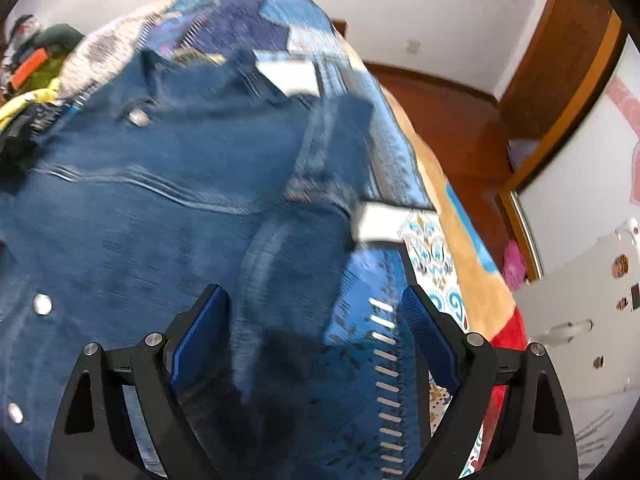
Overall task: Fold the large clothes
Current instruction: 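Open the left gripper and smooth the folded sleeve flat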
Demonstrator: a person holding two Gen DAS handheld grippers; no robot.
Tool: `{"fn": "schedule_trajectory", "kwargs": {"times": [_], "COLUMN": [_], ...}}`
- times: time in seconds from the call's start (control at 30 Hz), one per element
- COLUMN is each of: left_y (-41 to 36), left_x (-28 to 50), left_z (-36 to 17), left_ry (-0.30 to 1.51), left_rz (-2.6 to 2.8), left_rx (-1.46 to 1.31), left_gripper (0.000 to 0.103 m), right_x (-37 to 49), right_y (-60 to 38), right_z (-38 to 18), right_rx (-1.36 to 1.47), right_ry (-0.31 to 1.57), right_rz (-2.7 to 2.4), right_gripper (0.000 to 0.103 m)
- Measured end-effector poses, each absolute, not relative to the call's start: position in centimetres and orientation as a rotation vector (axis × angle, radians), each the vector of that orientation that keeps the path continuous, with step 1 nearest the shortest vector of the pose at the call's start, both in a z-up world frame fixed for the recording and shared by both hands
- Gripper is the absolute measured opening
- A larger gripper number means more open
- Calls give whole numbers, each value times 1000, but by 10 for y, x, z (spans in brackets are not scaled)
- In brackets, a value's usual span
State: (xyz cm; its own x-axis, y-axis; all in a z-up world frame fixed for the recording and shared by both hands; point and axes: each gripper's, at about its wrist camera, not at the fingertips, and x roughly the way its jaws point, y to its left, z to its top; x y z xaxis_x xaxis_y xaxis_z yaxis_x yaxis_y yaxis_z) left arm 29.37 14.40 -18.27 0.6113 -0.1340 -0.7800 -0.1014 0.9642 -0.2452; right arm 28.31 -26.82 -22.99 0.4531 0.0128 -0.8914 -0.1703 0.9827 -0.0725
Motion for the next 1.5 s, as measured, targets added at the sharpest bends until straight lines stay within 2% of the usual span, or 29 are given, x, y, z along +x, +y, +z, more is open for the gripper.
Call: {"fn": "schedule_trajectory", "kwargs": {"times": [0.27,0.43,0.53,0.57,0.7,0.8,1.07,1.5], "left_y": [155,136,121,118,102,93,94,164], "left_x": [277,276,283,286,297,300,267,191], "left_z": [-211,-192,-177,-174,-153,-143,-154,-187], "left_ry": [1002,955,925,918,861,845,905,1062], "left_rz": [73,45,5,-5,-26,-52,-84,-22], "left_rx": [-135,-8,51,62,103,93,86,-30], "left_gripper": [13,14,18,24,62,67,69,69], "right_x": [282,287,288,289,291,283,241,167], "right_y": [-276,-272,-266,-263,-254,-250,-261,-293], "right_z": [-234,-224,-208,-198,-172,-158,-168,-211], "right_rx": [-110,-123,-137,-147,-162,-159,-159,20], "right_ry": [1125,1128,1081,1055,984,945,991,1159], "right_rz": [133,141,168,182,218,248,282,299], "right_gripper": [88,88,88,88,88,88,88,87]}}
